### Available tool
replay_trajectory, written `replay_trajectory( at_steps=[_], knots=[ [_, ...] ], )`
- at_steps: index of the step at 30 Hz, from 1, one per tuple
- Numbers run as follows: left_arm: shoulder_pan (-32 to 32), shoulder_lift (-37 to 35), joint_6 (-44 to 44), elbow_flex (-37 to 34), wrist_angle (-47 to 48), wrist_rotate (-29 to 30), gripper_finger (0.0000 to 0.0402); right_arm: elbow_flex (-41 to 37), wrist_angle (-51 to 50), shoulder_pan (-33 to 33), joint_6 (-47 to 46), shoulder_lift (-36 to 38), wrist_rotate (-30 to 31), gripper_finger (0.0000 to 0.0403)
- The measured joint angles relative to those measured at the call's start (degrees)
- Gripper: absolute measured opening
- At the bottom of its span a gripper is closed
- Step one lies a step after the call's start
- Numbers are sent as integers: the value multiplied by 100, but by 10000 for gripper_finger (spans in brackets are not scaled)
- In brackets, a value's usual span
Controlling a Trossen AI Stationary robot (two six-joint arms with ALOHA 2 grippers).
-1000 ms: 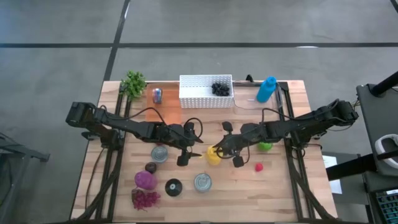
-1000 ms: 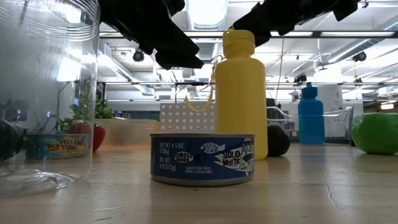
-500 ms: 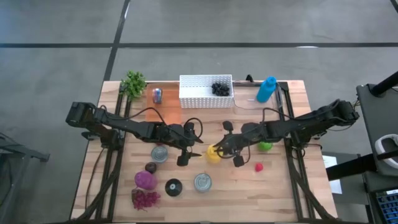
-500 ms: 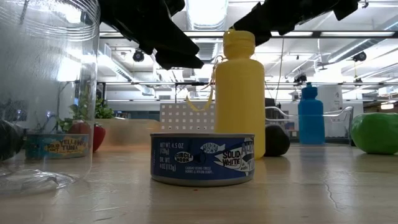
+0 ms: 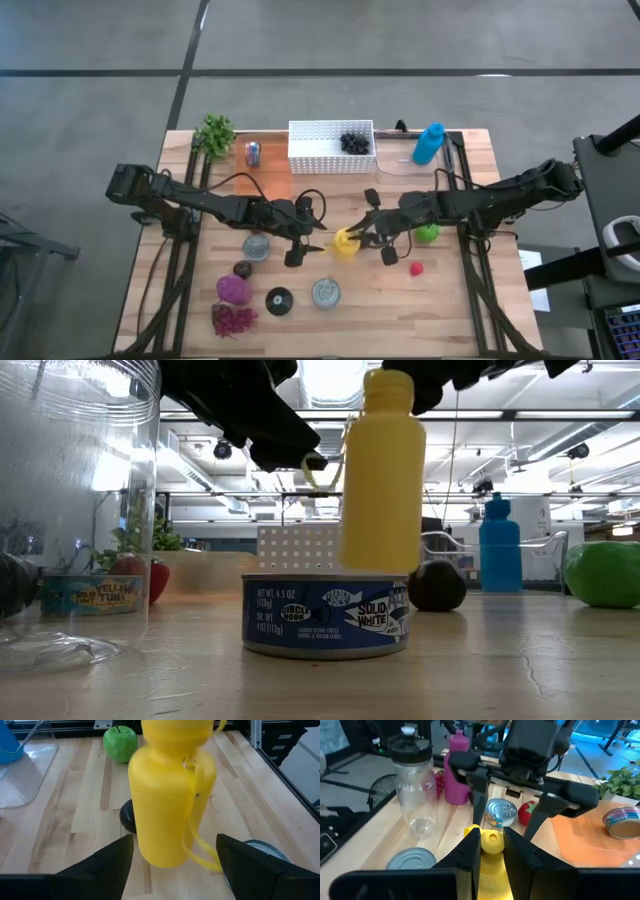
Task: Pick & Place Food Item
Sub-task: Put the yellow water bottle into the transparent bin
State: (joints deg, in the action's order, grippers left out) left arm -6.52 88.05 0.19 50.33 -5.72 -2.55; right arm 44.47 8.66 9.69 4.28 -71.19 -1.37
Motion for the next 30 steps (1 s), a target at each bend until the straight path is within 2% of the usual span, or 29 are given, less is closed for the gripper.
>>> replay_trajectory(
  at_steps=[7,20,26,30],
  knots=[
    [0,0,4,0,2,0,292,0,-266,-92,-328,575,49,59],
    [-1,0,24,0,2,-1,288,0,-1195,-477,-735,1960,2409,59],
    [0,0,22,-2,1,0,291,114,-1193,-908,-733,2288,2605,59],
    [0,0,22,-2,2,0,290,378,-1394,-1256,-734,2277,3014,59]
  ],
)
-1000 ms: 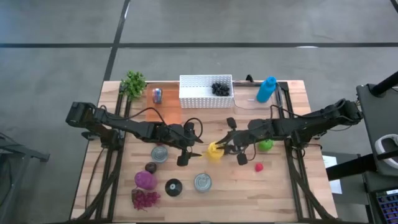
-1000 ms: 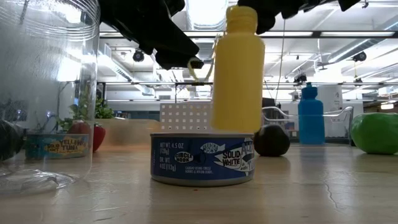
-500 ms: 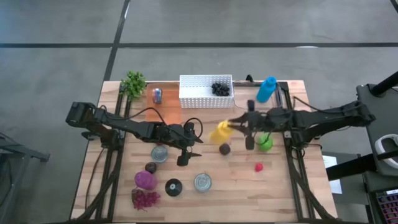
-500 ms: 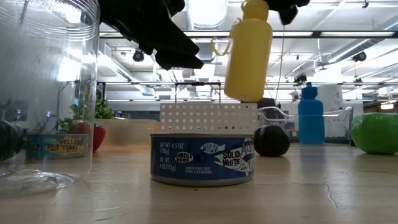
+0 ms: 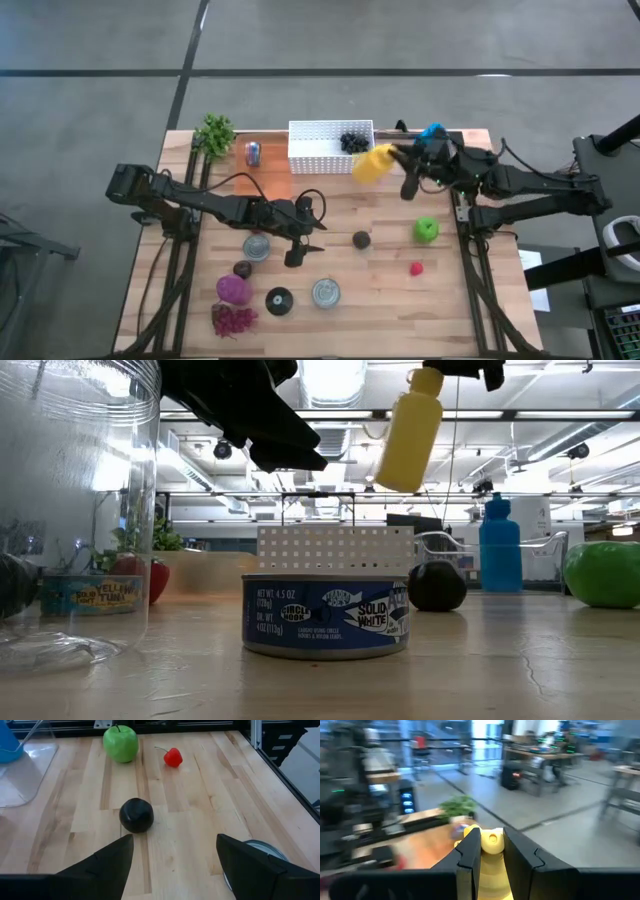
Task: Pick & Place Food Item
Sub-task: Put the yellow water bottle into the transparent bin
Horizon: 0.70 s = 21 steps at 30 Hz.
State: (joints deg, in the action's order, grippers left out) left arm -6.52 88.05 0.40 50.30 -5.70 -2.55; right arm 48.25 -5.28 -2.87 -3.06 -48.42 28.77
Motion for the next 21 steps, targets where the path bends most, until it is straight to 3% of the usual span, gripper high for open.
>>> replay_trajectory(
  at_steps=[4,21],
  knots=[
    [0,0,-1,0,-2,0,287,297,-416,-372,-146,-85,366,59],
    [0,0,-4,0,-2,-2,286,520,-840,-2199,-727,-328,396,59]
  ],
)
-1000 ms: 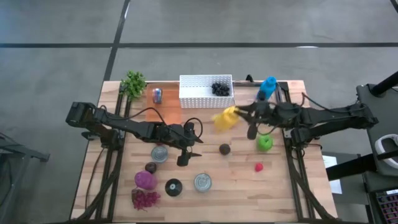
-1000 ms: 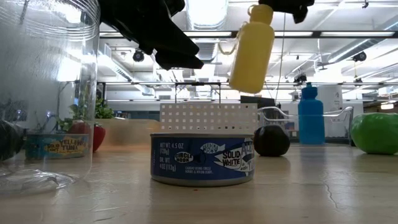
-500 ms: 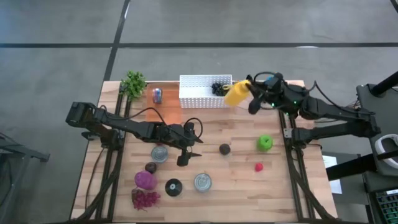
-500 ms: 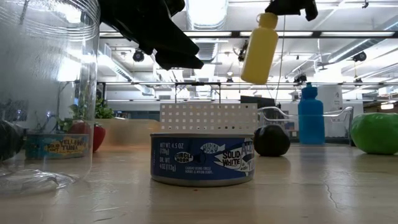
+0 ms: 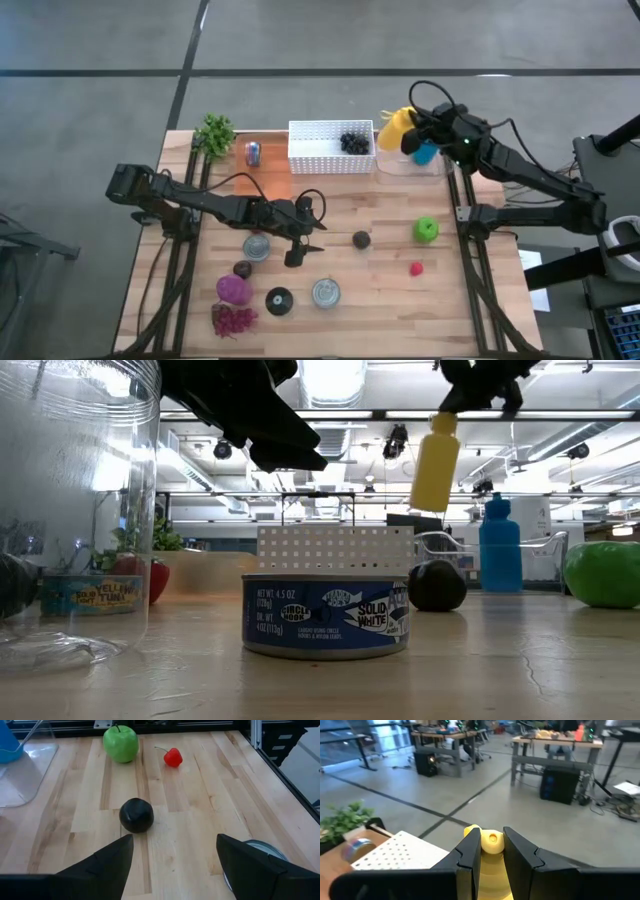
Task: Pick & Place Food Item
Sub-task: Put the yellow water bottle into the transparent bin
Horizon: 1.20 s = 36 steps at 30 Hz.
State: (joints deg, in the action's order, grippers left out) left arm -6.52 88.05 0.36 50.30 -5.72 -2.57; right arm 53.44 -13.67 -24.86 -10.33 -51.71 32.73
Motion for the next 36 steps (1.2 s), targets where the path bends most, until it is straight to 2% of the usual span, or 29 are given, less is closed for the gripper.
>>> replay_trajectory(
  at_steps=[21,27,36],
  knots=[
    [0,0,-13,0,2,0,286,-21,-236,-928,-181,-1171,-17,59],
    [0,0,-12,0,2,0,285,-23,-29,-1188,-238,-1419,-362,59],
    [-13,0,4,0,76,-1,290,-275,302,-1335,-301,-1595,-364,59]
  ],
)
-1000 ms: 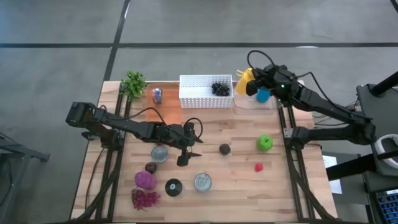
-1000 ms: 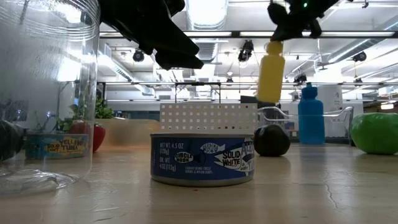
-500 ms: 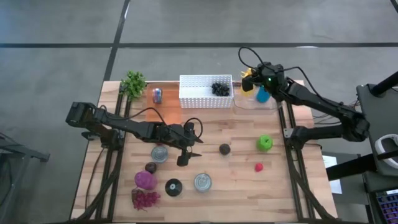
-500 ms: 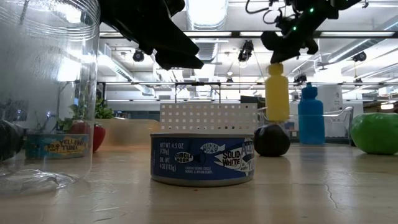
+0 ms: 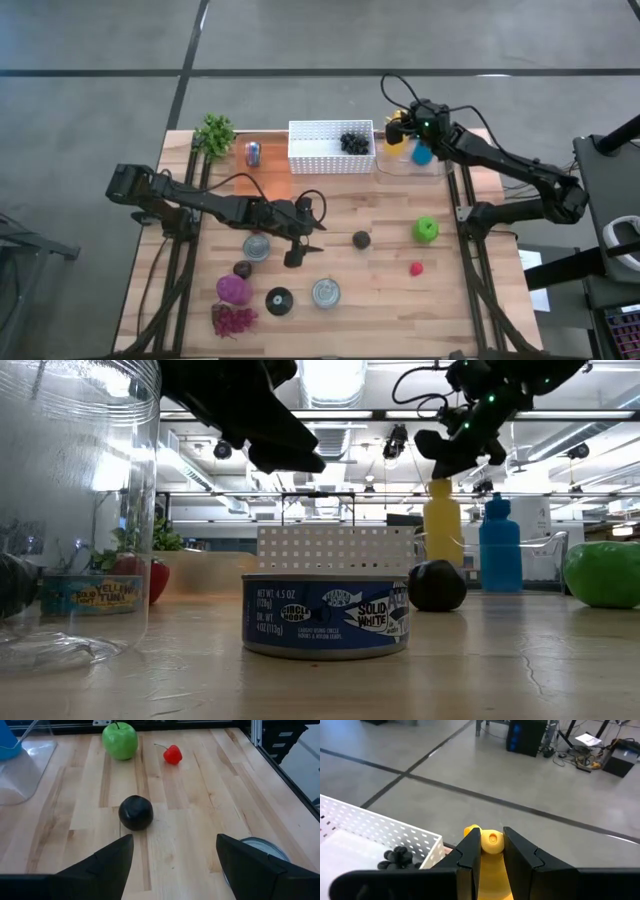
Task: Pick & Place Food Item
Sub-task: Put the yellow water bottle into the transparent bin
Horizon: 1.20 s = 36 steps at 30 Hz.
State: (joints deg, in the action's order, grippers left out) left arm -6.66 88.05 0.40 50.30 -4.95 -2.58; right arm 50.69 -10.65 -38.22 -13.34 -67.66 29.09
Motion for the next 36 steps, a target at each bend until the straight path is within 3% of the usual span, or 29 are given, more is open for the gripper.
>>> replay_trajectory(
  at_steps=[4,21,29,36],
  knots=[
    [0,0,33,0,73,1,291,-359,529,-29,-1,60,-5,59],
    [-4,0,114,0,70,0,290,-796,559,-184,-20,118,-3,59],
    [-4,0,129,0,73,-1,285,-1159,1149,-181,2,125,-3,59],
    [-4,0,129,0,73,1,286,-1205,1171,-181,15,131,-6,83]
  ],
)
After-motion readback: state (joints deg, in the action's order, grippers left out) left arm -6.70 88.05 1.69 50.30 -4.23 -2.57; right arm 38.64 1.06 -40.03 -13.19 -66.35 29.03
